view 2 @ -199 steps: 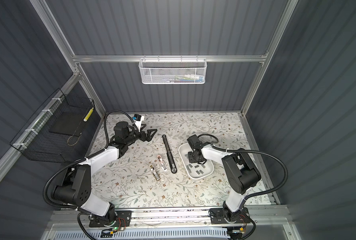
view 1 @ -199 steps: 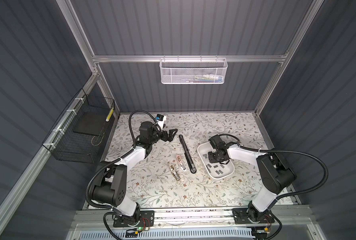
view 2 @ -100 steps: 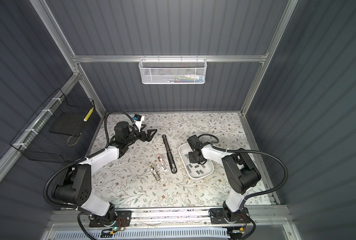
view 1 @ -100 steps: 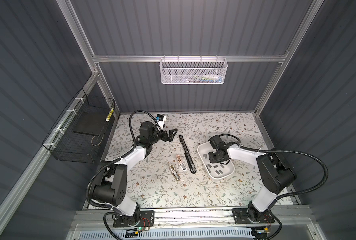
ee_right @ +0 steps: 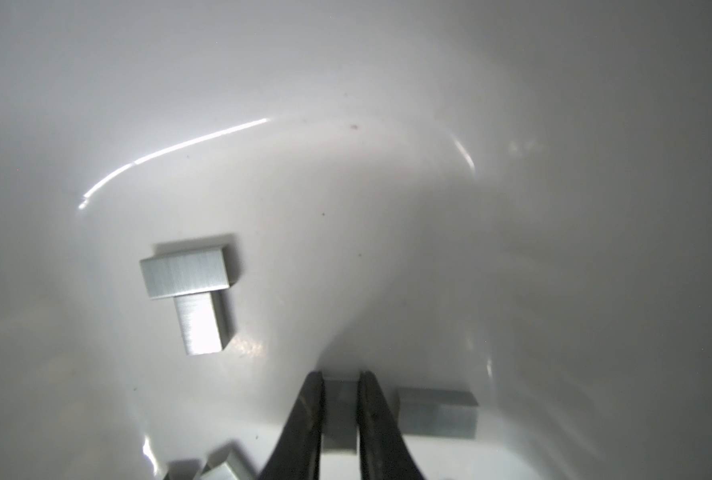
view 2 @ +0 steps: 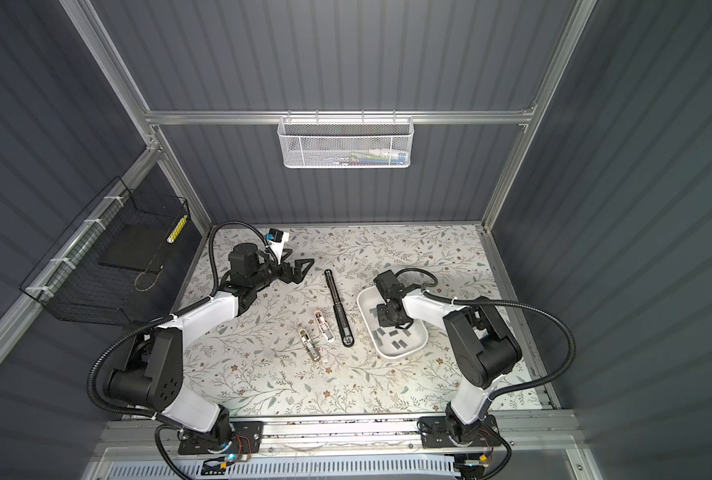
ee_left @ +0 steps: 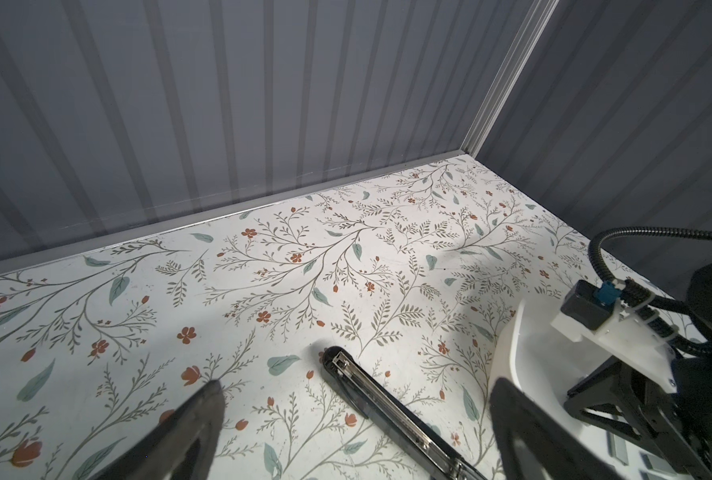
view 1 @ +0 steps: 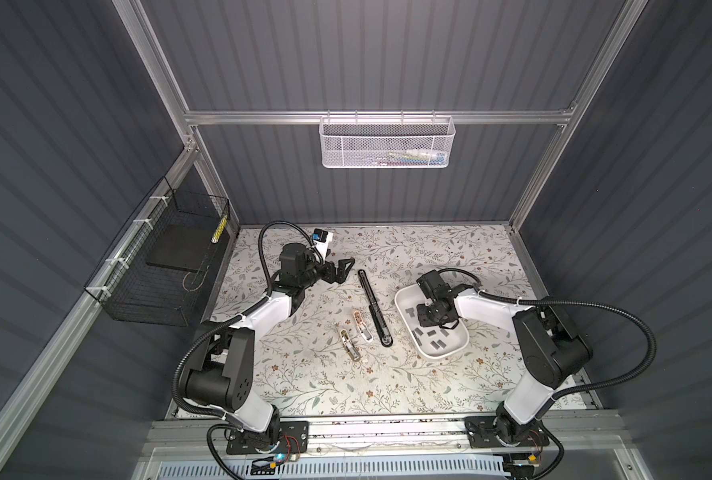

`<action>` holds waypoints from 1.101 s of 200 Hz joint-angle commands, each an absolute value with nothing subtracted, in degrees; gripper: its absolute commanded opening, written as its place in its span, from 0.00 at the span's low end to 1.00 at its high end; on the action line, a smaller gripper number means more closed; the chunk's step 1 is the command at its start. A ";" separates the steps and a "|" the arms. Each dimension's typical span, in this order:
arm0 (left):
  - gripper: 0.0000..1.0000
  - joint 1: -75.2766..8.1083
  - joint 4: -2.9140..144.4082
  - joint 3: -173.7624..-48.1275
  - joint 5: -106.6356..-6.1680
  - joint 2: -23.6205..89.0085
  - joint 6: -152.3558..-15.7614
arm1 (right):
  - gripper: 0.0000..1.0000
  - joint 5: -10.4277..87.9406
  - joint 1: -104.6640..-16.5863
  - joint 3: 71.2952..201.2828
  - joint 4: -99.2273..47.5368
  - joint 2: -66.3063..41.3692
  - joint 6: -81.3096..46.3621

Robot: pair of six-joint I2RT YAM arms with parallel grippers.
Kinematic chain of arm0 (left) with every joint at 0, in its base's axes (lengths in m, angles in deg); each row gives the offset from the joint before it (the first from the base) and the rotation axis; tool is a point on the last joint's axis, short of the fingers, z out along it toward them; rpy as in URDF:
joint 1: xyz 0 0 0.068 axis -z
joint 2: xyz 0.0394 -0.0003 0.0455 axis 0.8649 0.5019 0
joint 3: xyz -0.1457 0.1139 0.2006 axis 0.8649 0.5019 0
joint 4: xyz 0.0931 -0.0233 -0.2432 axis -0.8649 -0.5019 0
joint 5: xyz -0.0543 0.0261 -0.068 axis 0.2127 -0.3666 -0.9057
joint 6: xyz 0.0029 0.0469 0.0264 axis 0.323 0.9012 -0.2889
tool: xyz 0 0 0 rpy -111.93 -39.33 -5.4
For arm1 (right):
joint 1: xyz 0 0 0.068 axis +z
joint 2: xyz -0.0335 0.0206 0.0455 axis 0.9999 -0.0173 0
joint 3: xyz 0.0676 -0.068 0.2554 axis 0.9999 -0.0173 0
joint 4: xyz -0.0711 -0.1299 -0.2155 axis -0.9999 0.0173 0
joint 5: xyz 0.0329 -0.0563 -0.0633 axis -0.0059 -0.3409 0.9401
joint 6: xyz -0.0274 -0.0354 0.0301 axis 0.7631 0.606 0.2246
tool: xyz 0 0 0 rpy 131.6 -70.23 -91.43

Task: Load the staples into the stapler
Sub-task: 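Lower the right gripper into the tray onto a grey staple strip, then close the right gripper on the grey staple strip and lift it, then carry the strip with the right gripper toward the staplers while the left gripper approaches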

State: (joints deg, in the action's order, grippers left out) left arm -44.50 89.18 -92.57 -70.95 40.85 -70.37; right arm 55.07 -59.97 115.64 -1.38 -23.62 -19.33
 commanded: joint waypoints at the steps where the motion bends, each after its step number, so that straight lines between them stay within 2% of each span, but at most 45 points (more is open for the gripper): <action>1: 0.99 -44.67 88.65 -94.50 -70.61 41.09 -68.98 | 0.16 56.00 -59.74 114.33 -0.04 -23.23 -20.00; 72: 0.99 -44.67 89.37 -94.15 -72.55 40.53 -69.73 | 0.12 56.98 -58.35 114.23 -2.39 -20.03 -21.16; 127: 1.00 -44.67 90.16 -93.38 -73.48 37.76 -73.02 | 0.10 61.83 -57.05 113.83 -9.96 -12.28 -19.41; 171: 1.00 -44.69 85.79 -92.89 -70.22 33.50 -77.95 | 0.10 62.45 -54.71 109.32 -17.44 -4.10 -19.56; 196: 0.99 -44.72 80.42 -92.99 -69.53 31.08 -79.54 | 0.08 66.04 -51.71 110.51 -16.06 -2.80 -19.42; 220: 1.00 -44.68 77.44 -88.70 -64.33 26.51 -82.23 | 0.09 67.98 -47.13 110.96 -16.32 -1.32 -19.19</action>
State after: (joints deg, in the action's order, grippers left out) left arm -44.50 82.21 -92.35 -69.05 30.80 -78.33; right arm 64.73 -50.68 110.56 -15.41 -2.90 -20.02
